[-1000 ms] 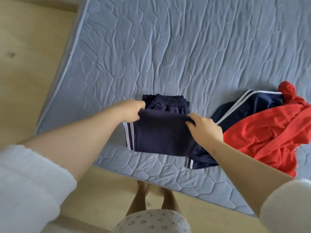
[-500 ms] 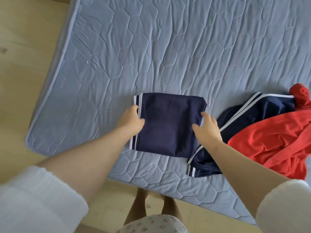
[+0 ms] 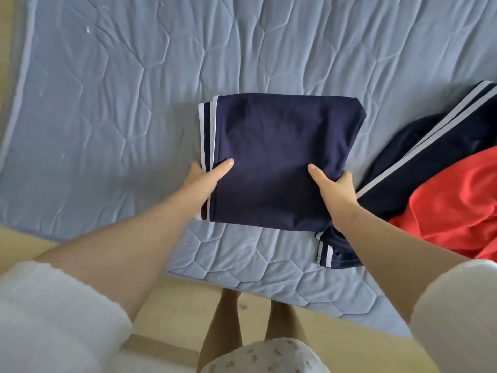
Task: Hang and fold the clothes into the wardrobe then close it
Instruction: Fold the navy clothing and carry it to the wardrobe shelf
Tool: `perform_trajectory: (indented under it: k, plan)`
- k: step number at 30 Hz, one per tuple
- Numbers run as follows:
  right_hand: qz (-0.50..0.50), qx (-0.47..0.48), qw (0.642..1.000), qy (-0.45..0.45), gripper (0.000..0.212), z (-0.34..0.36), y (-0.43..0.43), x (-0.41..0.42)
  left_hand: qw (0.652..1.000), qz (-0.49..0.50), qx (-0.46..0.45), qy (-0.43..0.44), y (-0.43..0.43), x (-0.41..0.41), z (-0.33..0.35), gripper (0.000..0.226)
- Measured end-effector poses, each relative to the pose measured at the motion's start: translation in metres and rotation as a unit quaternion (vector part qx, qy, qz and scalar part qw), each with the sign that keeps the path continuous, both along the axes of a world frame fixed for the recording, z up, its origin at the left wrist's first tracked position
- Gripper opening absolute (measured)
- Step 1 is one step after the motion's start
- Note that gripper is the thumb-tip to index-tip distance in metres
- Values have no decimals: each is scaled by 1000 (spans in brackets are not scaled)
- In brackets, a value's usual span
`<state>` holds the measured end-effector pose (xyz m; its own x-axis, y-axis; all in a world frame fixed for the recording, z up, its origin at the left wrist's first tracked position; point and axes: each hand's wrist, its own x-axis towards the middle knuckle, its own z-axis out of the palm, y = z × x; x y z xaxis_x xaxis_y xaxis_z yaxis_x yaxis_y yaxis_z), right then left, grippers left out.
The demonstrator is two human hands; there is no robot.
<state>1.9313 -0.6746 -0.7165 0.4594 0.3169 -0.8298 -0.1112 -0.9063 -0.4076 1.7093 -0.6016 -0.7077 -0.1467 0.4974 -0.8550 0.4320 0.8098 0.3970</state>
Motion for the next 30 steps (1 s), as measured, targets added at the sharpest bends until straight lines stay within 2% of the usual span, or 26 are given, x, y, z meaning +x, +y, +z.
perform_trajectory:
  k: [2,4,7,10,13,16,23,27,30]
  plan:
    - [-22,22,999,25,53,-8,4,2,998,9,-36,-49,8,-2,-7,66]
    - [-42,34,997,62,52,-11,4,4,995,22,-72,-73,10,-3,-10,70]
    - [-58,28,992,112,50,-7,2,6,996,12,-68,-52,4,-4,-11,67]
    - [-68,4,987,144,38,4,2,5,997,4,-70,-34,4,-5,-1,55]
    - [-65,-16,987,148,22,19,0,1,993,-23,-103,-51,9,-10,16,76]
    - [-66,-13,987,146,21,45,-2,-2,992,-24,-110,-64,9,-14,46,62]
    - [-23,29,988,149,28,158,12,1,991,12,-82,-101,10,-17,167,19]
    - [1,83,987,141,37,246,24,7,992,43,-10,-119,14,-12,260,16]
    - [25,142,982,124,31,327,44,11,991,53,47,-115,23,-7,345,16]
